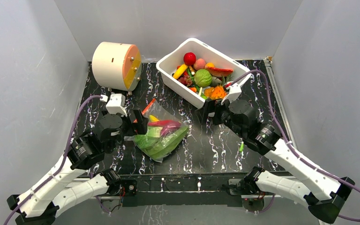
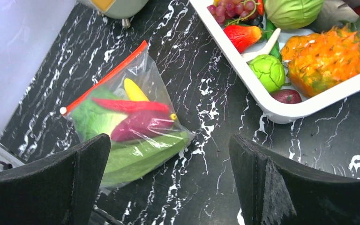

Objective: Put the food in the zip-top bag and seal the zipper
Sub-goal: Reset both arms

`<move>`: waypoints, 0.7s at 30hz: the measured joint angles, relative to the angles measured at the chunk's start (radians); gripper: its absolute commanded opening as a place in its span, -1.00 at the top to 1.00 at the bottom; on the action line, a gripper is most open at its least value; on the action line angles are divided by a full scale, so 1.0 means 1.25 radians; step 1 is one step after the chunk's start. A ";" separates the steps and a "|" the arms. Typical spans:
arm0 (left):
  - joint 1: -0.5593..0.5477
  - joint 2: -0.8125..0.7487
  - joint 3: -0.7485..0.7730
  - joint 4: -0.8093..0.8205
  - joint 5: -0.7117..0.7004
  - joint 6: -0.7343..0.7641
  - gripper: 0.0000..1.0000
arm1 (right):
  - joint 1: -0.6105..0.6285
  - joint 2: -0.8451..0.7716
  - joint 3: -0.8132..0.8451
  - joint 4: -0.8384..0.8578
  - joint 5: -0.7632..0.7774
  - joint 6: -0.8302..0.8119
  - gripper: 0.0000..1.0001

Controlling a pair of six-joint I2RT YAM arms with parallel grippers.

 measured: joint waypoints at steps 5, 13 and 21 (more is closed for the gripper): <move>0.000 0.022 0.025 0.025 0.032 -0.004 -0.97 | 0.000 -0.009 0.069 -0.076 0.044 0.085 -0.96; 0.000 0.000 0.025 0.098 0.115 0.017 -0.97 | 0.000 -0.103 0.103 -0.136 0.067 0.146 -0.96; 0.000 -0.026 0.023 0.151 0.154 0.025 -0.97 | 0.000 -0.155 0.075 -0.153 0.059 0.175 -0.96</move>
